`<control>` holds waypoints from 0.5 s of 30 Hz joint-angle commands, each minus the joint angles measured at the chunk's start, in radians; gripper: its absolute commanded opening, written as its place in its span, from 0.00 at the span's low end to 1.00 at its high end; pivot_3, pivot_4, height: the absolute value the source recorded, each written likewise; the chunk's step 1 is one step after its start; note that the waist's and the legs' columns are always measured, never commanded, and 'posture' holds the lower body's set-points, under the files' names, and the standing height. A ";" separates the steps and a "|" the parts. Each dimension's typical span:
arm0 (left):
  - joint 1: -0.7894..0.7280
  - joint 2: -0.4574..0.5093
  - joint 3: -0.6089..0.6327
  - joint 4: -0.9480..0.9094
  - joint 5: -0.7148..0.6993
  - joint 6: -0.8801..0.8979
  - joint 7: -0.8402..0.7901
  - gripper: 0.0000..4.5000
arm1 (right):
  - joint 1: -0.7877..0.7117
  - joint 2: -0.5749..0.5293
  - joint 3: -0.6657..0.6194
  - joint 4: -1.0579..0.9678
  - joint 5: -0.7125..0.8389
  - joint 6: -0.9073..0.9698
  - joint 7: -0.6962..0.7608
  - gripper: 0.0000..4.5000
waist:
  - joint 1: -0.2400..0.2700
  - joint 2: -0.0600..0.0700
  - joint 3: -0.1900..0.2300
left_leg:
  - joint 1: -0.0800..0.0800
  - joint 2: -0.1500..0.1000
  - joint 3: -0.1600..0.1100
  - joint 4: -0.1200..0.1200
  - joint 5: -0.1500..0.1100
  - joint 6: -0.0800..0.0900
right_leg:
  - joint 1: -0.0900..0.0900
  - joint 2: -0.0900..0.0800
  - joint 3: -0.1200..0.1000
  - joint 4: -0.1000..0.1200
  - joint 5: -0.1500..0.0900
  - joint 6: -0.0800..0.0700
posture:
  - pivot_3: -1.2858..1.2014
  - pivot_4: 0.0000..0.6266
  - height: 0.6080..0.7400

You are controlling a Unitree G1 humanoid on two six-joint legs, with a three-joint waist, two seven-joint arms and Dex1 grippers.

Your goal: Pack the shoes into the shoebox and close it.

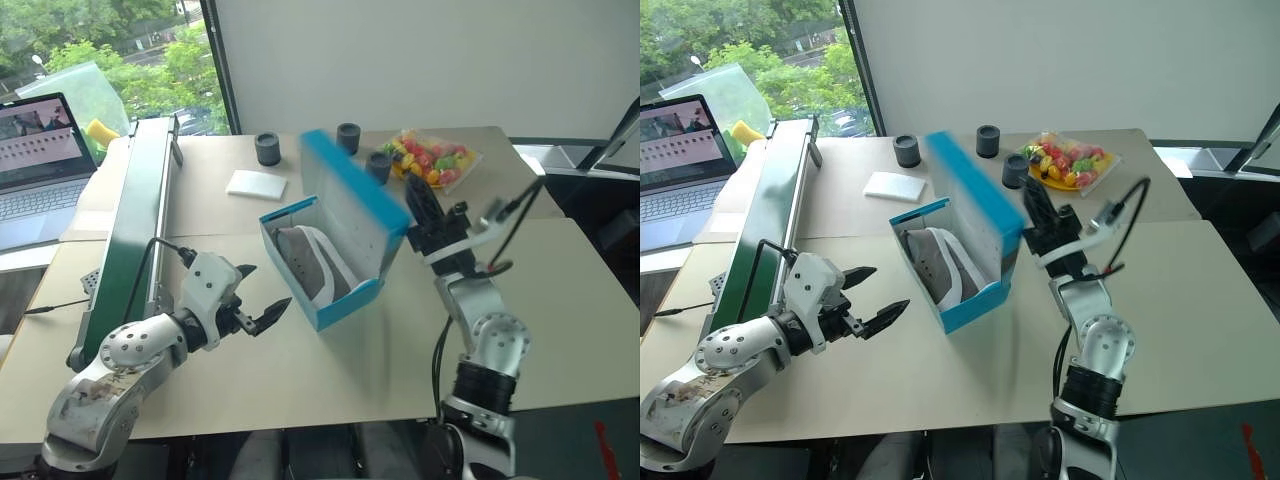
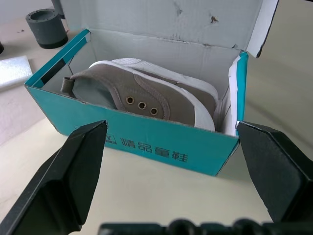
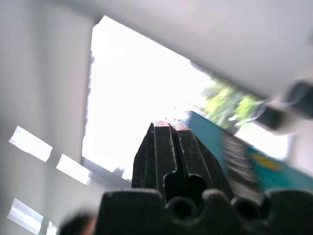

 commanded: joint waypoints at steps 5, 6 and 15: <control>0.031 -0.018 0.035 -0.073 -0.014 0.007 0.042 1.00 | -0.196 -0.184 0.226 0.075 -0.229 0.015 0.148 0.01 | 0.008 -0.001 0.000 | 0.001 0.000 0.001 0.001 0.000 0.000 | 0.000 0.000 0.001 0.000 0.001 -0.001 | 0.52 0.24 1.00; 0.033 -0.019 0.036 -0.075 -0.013 0.008 0.045 1.00 | -0.228 -0.187 0.250 0.104 -0.271 0.003 0.147 0.01 | 0.007 -0.001 0.000 | 0.001 0.000 0.002 0.001 0.000 0.000 | 0.000 0.001 0.001 0.000 0.001 -0.001 | 0.52 0.24 1.00; 0.049 -0.043 0.032 -0.087 -0.003 0.005 0.081 1.00 | -0.504 -0.051 0.556 0.687 -0.781 -0.163 0.116 0.01 | 0.012 -0.001 -0.001 | -0.002 0.000 0.002 0.000 0.000 0.000 | -0.004 0.001 0.001 0.001 0.001 -0.002 | 0.52 0.24 1.00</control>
